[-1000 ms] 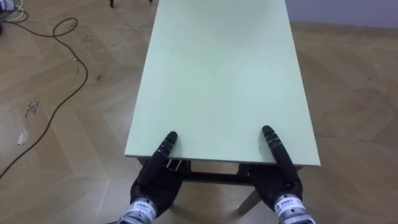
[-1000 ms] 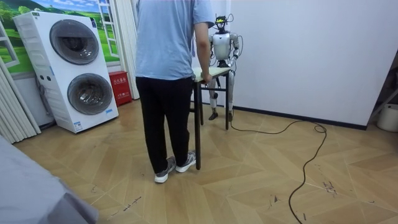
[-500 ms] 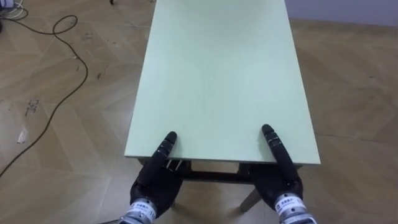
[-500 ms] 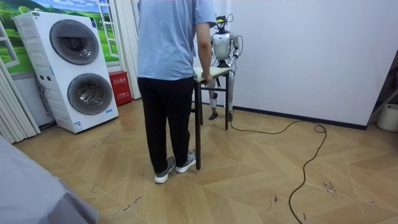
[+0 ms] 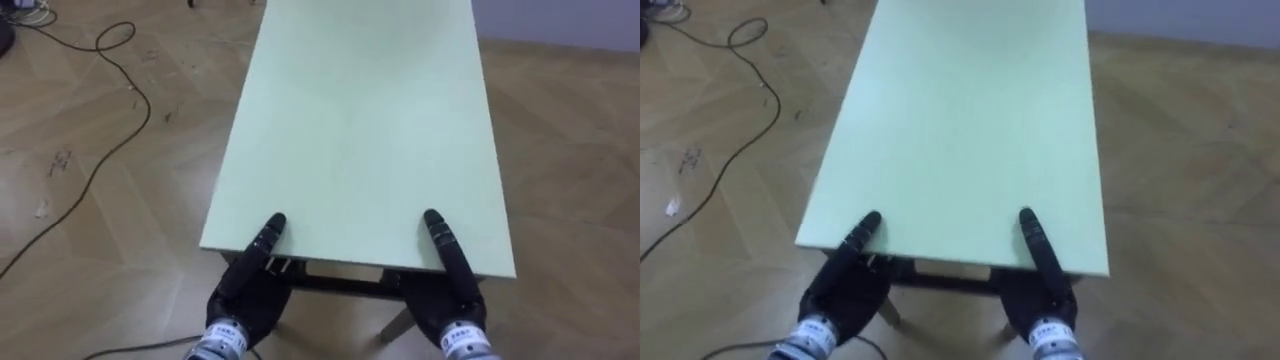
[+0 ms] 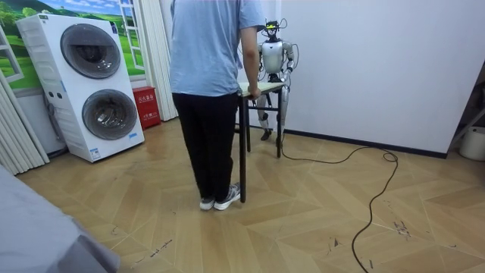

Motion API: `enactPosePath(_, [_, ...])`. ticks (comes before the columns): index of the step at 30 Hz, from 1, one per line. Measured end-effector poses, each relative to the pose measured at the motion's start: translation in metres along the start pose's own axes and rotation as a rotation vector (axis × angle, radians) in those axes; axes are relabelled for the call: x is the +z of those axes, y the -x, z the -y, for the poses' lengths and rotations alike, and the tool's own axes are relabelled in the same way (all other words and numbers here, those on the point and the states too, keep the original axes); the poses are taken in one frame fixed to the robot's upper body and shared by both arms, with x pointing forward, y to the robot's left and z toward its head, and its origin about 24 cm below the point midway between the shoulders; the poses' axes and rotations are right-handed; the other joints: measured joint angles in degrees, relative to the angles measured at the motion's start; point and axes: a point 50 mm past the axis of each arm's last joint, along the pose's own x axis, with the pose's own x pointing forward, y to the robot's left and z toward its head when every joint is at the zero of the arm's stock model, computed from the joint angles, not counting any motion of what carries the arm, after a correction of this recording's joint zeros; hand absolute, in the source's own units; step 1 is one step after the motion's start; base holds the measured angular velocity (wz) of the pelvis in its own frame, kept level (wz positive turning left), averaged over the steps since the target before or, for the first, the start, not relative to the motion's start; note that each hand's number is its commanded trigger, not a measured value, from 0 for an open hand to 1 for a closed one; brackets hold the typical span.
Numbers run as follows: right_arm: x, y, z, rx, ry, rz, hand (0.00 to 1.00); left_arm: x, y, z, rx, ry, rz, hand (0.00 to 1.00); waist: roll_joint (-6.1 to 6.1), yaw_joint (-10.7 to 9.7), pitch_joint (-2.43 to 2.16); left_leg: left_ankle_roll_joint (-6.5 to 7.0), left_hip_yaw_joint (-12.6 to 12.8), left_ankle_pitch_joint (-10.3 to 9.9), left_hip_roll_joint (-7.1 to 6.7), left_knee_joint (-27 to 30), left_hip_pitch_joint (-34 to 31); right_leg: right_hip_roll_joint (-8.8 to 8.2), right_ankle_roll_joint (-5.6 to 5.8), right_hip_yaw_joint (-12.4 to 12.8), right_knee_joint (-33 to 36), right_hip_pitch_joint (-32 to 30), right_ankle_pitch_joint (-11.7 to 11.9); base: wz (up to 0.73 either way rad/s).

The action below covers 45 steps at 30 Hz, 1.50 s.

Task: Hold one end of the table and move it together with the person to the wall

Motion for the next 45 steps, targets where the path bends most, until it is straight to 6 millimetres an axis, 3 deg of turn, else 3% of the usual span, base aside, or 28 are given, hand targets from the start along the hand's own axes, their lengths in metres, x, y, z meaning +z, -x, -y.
enactPosePath(1, [0.002,-0.002,-0.002,0.007,-0.004,0.007,1.00,0.001,-0.002,0.003,-0.012,-0.001,0.003,1.00,0.23,0.40,0.36,-3.32,-4.15,-0.55,-0.32,1.66,-4.68,1.48,-0.07,1.39,-3.72,0.82,0.02,0.00])
enactPosePath(2, [0.007,-0.005,-0.007,0.031,0.005,0.022,1.00,0.001,-0.006,0.009,-0.034,-0.004,0.004,1.00,0.73,-0.75,0.23,-2.49,-7.16,1.74,-0.63,-2.61,-7.97,2.81,-0.08,1.78,-5.97,-0.09,-0.27,0.14])
enactPosePath(3, [0.007,-0.009,-0.012,0.052,0.013,0.024,1.00,0.005,-0.008,0.014,-0.054,-0.008,0.012,1.00,0.41,-1.85,0.13,-0.37,-5.87,2.77,0.28,-2.42,-9.58,3.30,-0.12,1.93,-6.84,-1.56,-0.89,0.17])
enactPosePath(5, [0.008,-0.010,-0.014,0.060,0.013,0.027,1.00,0.006,-0.008,0.015,-0.058,-0.003,0.013,1.00,0.40,-1.63,0.15,1.01,-5.06,3.53,0.93,-1.76,-10.41,3.45,-0.16,1.42,-6.89,-2.59,-1.01,-0.14])
enactPosePath(9, [0.005,-0.012,-0.014,0.050,0.001,0.022,1.00,0.007,-0.008,0.016,-0.046,-0.007,0.029,1.00,0.45,-1.05,0.16,0.73,-5.06,3.69,1.89,-0.55,-10.36,3.57,-1.15,-2.29,-7.87,-2.02,-1.57,-0.17])
enactPosePath(15, [0.003,-0.013,-0.013,0.038,-0.023,0.028,1.00,0.008,-0.010,0.018,-0.039,-0.015,0.039,1.00,0.56,-1.74,0.12,-0.08,-7.13,4.44,3.25,-0.33,-11.85,5.75,-2.85,-4.07,-8.38,-2.06,-1.06,0.08])
enactPosePath(18, [0.003,-0.013,-0.013,0.034,-0.035,0.028,1.00,0.008,-0.011,0.019,-0.038,-0.020,0.040,1.00,0.68,-1.68,0.16,-0.29,-7.56,5.81,4.02,-0.27,-12.27,6.82,-3.78,-4.41,-8.92,-1.90,-0.52,0.08])
enactPosePath(24, [0.002,-0.011,-0.007,0.012,-0.042,0.022,1.00,0.003,-0.009,0.016,-0.018,-0.017,0.023,1.00,2.40,-2.27,0.07,-1.52,-9.65,8.46,4.70,-1.85,-11.87,8.97,-5.49,-6.78,-8.87,-1.28,0.09,0.14])
enactPosePath(25, [0.001,-0.010,-0.006,0.006,-0.046,0.018,1.00,0.002,-0.008,0.015,-0.012,-0.014,0.020,1.00,2.57,-1.68,0.08,-1.97,-9.66,9.21,4.83,-2.42,-11.12,9.33,-6.03,-6.75,-8.83,-1.14,0.31,-0.06])
enactPosePath(27, [0.002,-0.008,-0.003,-0.005,-0.050,0.016,1.00,0.000,-0.006,0.013,-0.005,-0.012,0.016,1.00,2.80,-1.23,0.11,-4.47,-10.64,11.42,4.65,-3.51,-10.39,9.65,-6.84,-6.94,-9.09,-1.10,0.76,0.00])
enactPosePath(29, [0.005,-0.008,-0.002,-0.007,-0.042,0.016,1.00,0.000,-0.006,0.012,-0.003,-0.012,0.017,1.00,3.21,-1.02,-0.12,-9.71,-11.23,14.88,4.29,-6.95,-9.74,9.00,-8.45,-8.32,-9.83,-1.87,1.45,0.08])
enactPosePath(30, [0.004,-0.008,-0.002,-0.006,-0.040,0.013,1.00,0.000,-0.006,0.012,-0.002,-0.011,0.016,1.00,3.33,-0.96,-0.11,-10.02,-11.31,14.78,4.68,-6.38,-9.74,8.98,-8.80,-9.06,-9.95,-2.05,1.65,-0.28])
enactPosePath(32, [0.001,-0.008,-0.001,-0.014,-0.035,-0.004,1.00,-0.001,-0.002,0.007,0.016,0.001,0.028,1.00,3.72,1.21,-0.06,-10.49,-12.08,6.98,7.06,4.54,-8.89,8.77,-9.73,-14.26,-11.04,-0.89,2.24,-0.51])
enactPosePath(33, [0.001,-0.007,0.000,-0.018,-0.034,-0.005,1.00,-0.001,-0.001,0.005,0.021,0.003,0.027,1.00,3.83,1.36,-0.06,-10.72,-12.70,5.21,7.34,7.11,-8.30,8.78,-9.79,-15.21,-11.24,-0.48,2.27,-0.16])
enactPosePath(35, [0.004,-0.006,0.001,-0.020,-0.017,-0.005,1.00,-0.005,0.000,0.004,0.027,0.016,0.021,1.00,5.03,0.23,-0.09,-11.14,-13.76,-0.37,7.92,12.95,-5.01,8.92,-9.83,-18.71,-11.55,0.36,2.28,0.27])
enactPosePath(37, [0.006,-0.007,-0.001,-0.010,-0.001,0.001,1.00,-0.007,-0.001,0.006,0.024,0.022,0.023,1.00,5.74,-1.43,-0.09,-11.40,-13.97,-3.00,8.29,11.60,-1.60,8.94,-9.73,-20.18,-11.19,-0.08,2.23,0.40])
enactPosePath(38, [0.006,-0.008,-0.002,-0.004,0.004,0.002,1.00,-0.006,-0.001,0.006,0.021,0.023,0.024,1.00,6.17,-1.88,0.03,-11.74,-14.25,-4.35,7.93,8.09,0.38,9.03,-9.67,-20.54,-10.60,-0.32,2.21,0.28])
enactPosePath(42, [0.008,-0.009,-0.004,0.003,0.002,0.014,1.00,-0.006,-0.003,0.009,0.023,0.021,0.024,1.00,6.34,-3.90,-0.06,-10.44,-13.74,-4.53,5.70,-1.20,3.88,8.63,-8.83,-19.22,-10.84,-0.21,2.64,0.41])
enactPosePath(44, [0.009,-0.009,-0.006,0.015,0.015,0.017,1.00,-0.005,-0.004,0.009,0.023,0.027,0.032,1.00,6.32,-4.87,-0.08,-7.42,-13.76,-2.65,4.46,-4.62,4.42,8.12,-8.07,-17.65,-11.00,-0.64,3.11,0.37])
enactPosePath(45, [0.009,-0.009,-0.007,0.018,0.016,0.017,1.00,-0.005,-0.004,0.010,0.022,0.028,0.035,1.00,6.23,-4.81,-0.12,-7.25,-13.78,-2.44,4.26,-5.42,4.53,8.14,-7.99,-16.91,-11.07,-0.88,3.17,0.10])
